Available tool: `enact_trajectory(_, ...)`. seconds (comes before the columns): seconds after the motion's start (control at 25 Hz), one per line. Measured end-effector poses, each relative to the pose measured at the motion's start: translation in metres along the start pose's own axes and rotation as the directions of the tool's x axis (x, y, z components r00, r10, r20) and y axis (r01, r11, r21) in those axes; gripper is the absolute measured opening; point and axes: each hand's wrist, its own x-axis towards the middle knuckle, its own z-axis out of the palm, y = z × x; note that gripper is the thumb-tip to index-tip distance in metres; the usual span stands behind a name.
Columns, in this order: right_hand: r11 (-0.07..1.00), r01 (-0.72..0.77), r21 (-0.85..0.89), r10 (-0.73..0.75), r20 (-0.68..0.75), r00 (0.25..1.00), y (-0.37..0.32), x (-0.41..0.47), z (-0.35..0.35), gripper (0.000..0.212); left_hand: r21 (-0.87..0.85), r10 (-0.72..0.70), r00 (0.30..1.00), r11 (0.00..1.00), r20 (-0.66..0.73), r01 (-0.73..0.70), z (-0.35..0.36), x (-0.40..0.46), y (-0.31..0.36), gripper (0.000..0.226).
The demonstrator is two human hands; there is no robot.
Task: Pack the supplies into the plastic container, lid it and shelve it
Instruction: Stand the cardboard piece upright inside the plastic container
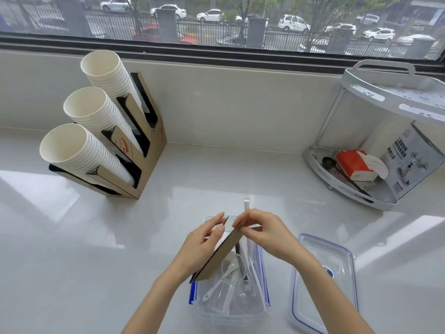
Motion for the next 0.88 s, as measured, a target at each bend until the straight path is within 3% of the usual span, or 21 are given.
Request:
enact_trajectory(0.24,0.996,0.049,0.071,-0.042,-0.098,0.994,-0.005,0.009,0.014,0.042,-0.104,-0.047,0.996,0.993,0.069,0.054,-0.001,-0.009,0.016,0.029)
enact_trajectory(0.4,0.99,0.061,0.13,-0.037,-0.181,0.983,-0.005,0.006,0.023,0.03,-0.052,-0.016,0.993,0.998,0.119,0.022,-0.002,-0.015,0.017,0.012)
enact_trajectory(0.64,0.985,0.04,0.168,0.0,-0.23,0.973,-0.002,-0.006,0.034,0.022,0.029,-0.045,0.999,0.999,0.006,0.044,0.001,-0.024,0.014,0.013)
enact_trajectory(0.88,0.991,-0.04,0.127,0.04,0.003,0.999,-0.001,-0.019,0.053,0.028,0.094,-0.044,0.987,0.994,-0.153,0.059,-0.001,-0.026,0.007,0.013)
